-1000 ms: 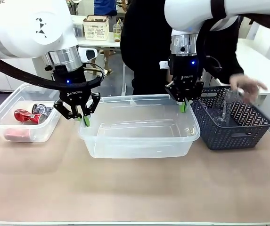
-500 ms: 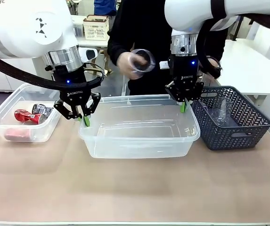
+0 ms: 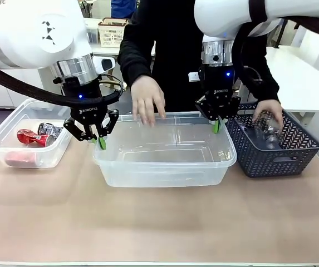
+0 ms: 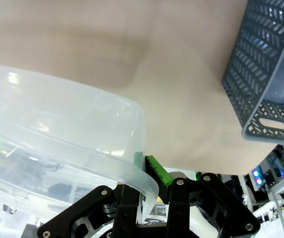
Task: Sort the waste into each basket.
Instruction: Offer the picked Organizing box to the human.
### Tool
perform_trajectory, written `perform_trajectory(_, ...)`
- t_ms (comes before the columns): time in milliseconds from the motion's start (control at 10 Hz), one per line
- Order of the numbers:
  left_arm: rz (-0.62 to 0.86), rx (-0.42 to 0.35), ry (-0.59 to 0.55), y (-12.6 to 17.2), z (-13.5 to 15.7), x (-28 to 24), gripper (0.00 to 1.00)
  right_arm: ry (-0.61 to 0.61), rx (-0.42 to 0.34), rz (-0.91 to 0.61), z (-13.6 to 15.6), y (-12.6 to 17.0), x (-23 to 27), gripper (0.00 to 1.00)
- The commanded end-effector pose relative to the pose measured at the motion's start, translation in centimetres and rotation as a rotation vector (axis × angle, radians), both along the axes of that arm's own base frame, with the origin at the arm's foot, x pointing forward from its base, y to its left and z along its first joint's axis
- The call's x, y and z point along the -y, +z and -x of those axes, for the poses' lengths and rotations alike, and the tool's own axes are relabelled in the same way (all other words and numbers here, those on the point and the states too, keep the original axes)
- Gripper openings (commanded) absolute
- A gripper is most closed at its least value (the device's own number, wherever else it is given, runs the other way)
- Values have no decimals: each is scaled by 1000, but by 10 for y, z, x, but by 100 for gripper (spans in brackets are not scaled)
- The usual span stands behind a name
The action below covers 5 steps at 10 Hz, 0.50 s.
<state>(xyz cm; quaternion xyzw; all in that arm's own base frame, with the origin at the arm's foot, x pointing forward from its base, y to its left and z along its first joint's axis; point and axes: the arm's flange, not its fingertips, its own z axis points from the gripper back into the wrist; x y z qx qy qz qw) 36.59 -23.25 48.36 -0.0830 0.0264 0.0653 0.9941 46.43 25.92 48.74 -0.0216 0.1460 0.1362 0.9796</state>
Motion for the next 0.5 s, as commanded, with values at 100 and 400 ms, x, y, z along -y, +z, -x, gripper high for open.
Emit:
perform_trajectory(100, 16, 7, 6, 3, -2, 1, 8, 13, 8, 0, 5, 1, -2, 5)
perform_trajectory(400, 16, 7, 6, 3, -2, 1, 8, 13, 8, 0, 5, 1, -2, 5)
